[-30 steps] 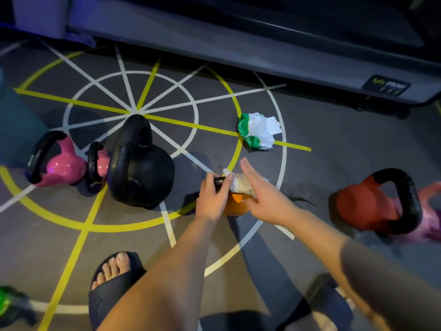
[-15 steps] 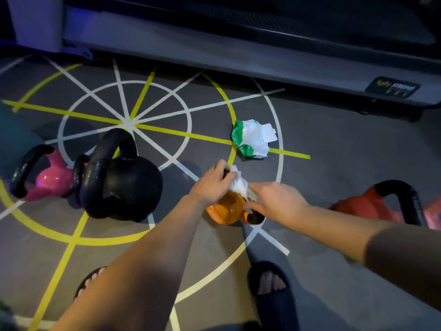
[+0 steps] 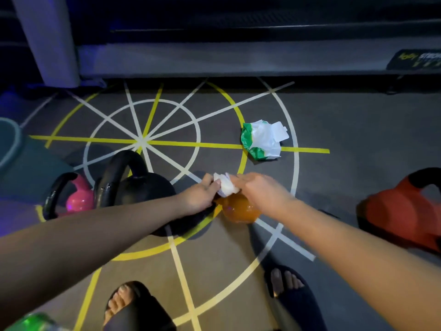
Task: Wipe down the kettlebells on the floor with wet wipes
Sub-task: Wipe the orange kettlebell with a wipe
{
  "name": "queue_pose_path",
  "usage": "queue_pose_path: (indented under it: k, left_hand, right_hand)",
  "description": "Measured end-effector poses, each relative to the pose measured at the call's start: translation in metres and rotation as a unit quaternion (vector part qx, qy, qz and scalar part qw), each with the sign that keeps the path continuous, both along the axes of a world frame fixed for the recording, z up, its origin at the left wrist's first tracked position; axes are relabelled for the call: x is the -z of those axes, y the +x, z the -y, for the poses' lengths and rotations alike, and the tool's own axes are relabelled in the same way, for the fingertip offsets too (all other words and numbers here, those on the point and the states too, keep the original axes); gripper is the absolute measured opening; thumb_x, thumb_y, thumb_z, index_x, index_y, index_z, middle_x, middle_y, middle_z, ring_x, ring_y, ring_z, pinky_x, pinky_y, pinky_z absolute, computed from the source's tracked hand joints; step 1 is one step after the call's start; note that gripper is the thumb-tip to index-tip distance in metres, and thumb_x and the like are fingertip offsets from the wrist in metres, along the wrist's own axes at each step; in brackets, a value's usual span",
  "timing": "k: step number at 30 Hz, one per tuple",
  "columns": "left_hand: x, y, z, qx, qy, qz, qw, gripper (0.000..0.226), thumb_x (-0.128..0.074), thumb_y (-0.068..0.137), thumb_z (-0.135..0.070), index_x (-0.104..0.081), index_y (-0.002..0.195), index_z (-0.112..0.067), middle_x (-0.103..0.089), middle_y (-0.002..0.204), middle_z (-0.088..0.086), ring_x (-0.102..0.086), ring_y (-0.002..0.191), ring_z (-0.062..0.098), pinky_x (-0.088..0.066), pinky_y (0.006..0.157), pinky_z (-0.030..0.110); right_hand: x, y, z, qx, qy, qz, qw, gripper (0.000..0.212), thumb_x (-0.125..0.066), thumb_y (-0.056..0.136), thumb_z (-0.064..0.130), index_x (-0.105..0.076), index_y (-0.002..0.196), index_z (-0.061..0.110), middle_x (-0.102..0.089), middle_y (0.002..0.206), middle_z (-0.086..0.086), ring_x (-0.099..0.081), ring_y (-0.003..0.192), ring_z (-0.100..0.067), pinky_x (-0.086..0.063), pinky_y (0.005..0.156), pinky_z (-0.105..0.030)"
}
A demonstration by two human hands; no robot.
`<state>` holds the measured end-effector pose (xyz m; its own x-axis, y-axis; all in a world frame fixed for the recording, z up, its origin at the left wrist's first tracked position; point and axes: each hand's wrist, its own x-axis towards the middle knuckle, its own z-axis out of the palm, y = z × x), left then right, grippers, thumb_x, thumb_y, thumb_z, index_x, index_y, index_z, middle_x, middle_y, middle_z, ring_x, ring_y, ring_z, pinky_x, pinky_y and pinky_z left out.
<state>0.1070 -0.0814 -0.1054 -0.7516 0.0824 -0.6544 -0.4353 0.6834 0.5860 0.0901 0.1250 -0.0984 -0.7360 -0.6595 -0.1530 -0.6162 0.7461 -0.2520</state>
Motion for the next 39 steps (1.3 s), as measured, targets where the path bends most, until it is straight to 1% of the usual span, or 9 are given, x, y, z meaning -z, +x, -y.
queue_pose_path:
  k: [5,9,12,15,19,26,32,36,39]
  left_hand:
    - [0.003,0.044,-0.033,-0.008,-0.082,-0.148,0.986,0.035,-0.022,0.106,-0.058,-0.041,0.109,-0.028,-0.067,0.101,0.005,-0.066,0.098,0.031,-0.050,0.086,0.047]
    - [0.024,0.072,-0.028,-0.088,-0.026,-0.238,0.967,0.035,-0.031,0.101,-0.064,-0.034,0.127,-0.040,-0.069,0.111,-0.007,-0.070,0.097,0.020,-0.055,0.087,0.049]
    - [0.030,0.076,-0.024,-0.083,-0.075,-0.398,0.910,0.038,-0.052,0.104,-0.042,-0.037,0.139,-0.035,-0.058,0.131,0.001,-0.066,0.108,0.022,-0.059,0.085,0.044]
    - [0.024,0.066,-0.021,0.003,-0.123,-0.529,0.840,0.046,-0.065,0.095,-0.006,-0.053,0.138,-0.018,-0.050,0.146,0.012,-0.054,0.130,0.027,-0.052,0.099,0.036]
    - [0.016,0.061,-0.052,0.135,-0.116,-0.537,0.824,0.045,-0.063,0.094,-0.007,-0.061,0.139,-0.006,-0.056,0.148,0.010,-0.052,0.137,0.023,-0.041,0.116,0.037]
    - [0.071,0.095,-0.058,0.255,-0.301,-0.485,0.780,0.070,-0.038,0.107,-0.031,-0.006,0.162,-0.001,0.002,0.170,0.016,0.001,0.158,0.028,-0.003,0.128,0.045]
    - [0.058,0.086,-0.054,0.174,-0.242,-0.453,0.840,0.074,-0.042,0.108,-0.040,-0.009,0.161,-0.001,-0.004,0.170,0.017,-0.002,0.158,0.029,-0.013,0.128,0.046]
    - [0.042,0.058,-0.076,0.216,-0.243,-0.469,0.821,0.066,-0.035,0.109,-0.040,-0.022,0.160,-0.002,-0.023,0.167,0.016,-0.016,0.157,0.030,-0.017,0.126,0.048]
    - [0.047,0.064,-0.087,0.257,-0.256,-0.481,0.798,0.065,-0.033,0.109,-0.037,-0.016,0.161,-0.003,-0.015,0.169,0.015,-0.010,0.157,0.031,-0.016,0.126,0.049]
  right_hand:
    - [0.013,0.017,-0.036,-0.038,-0.089,-0.059,0.994,0.055,-0.074,0.091,0.017,-0.057,0.143,0.022,-0.065,0.138,0.001,-0.063,0.124,-0.021,-0.052,0.105,-0.044]
    - [0.040,0.058,-0.036,0.017,-0.126,-0.169,0.977,0.062,-0.078,0.086,0.008,-0.056,0.144,0.007,-0.058,0.146,-0.009,-0.056,0.135,-0.023,-0.037,0.119,-0.041]
    - [0.047,0.072,-0.028,0.079,-0.145,-0.171,0.971,0.066,-0.071,0.092,0.011,-0.043,0.153,0.005,-0.041,0.159,-0.010,-0.036,0.149,-0.022,-0.032,0.122,-0.046]
    - [0.046,0.076,-0.028,0.124,-0.211,-0.091,0.965,0.072,-0.068,0.093,0.011,-0.035,0.157,0.006,-0.032,0.165,-0.008,-0.028,0.153,-0.020,-0.031,0.123,-0.047]
    - [0.035,0.062,-0.041,0.220,-0.259,0.000,0.940,0.074,-0.071,0.092,0.015,-0.036,0.158,0.016,-0.030,0.165,0.005,-0.031,0.151,-0.012,-0.025,0.121,-0.021]
    - [0.042,0.060,-0.051,0.209,-0.170,0.038,0.962,0.083,-0.061,0.100,0.027,-0.009,0.164,0.021,-0.004,0.170,0.012,-0.005,0.156,-0.005,-0.027,0.122,-0.033]
    - [0.041,0.059,-0.043,0.229,-0.156,-0.016,0.961,0.076,-0.062,0.100,0.022,-0.019,0.163,0.016,-0.017,0.169,0.004,-0.012,0.155,-0.007,-0.029,0.115,-0.028]
    - [0.044,0.059,-0.045,0.228,-0.170,-0.017,0.959,0.075,-0.064,0.094,0.011,-0.029,0.159,0.013,-0.028,0.166,0.002,-0.023,0.153,-0.010,-0.032,0.115,-0.030]
    - [0.045,0.062,-0.049,0.236,-0.172,-0.007,0.956,0.080,-0.063,0.089,0.003,-0.028,0.160,0.016,-0.026,0.166,0.006,-0.025,0.153,-0.009,-0.030,0.114,-0.024]
